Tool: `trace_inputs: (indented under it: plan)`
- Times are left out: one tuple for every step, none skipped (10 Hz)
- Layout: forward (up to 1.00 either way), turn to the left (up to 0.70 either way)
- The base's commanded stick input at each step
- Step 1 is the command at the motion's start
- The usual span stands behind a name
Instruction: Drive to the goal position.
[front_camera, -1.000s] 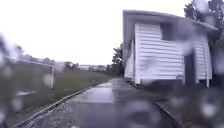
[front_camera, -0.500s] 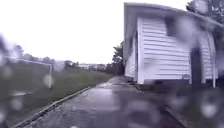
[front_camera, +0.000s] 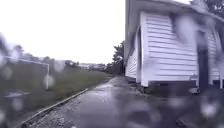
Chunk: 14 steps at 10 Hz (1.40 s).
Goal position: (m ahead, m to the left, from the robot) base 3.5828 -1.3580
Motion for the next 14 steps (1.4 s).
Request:
trace_inputs:
  plan:
    - [0.68,-0.14]
    - [0.68,-0.14]
    - [0.68,-0.14]
    - [0.68,-0.14]
    - [0.68,-0.14]
    - [0.68,-0.14]
    - [0.68,-0.14]
    - [0.7,-0.14]
    - [0.68,-0.14]
    - [0.68,-0.14]
    - [0.7,-0.14]
    - [0.67,-0.13]
    - [0.68,-0.14]
    - [0.68,-0.14]
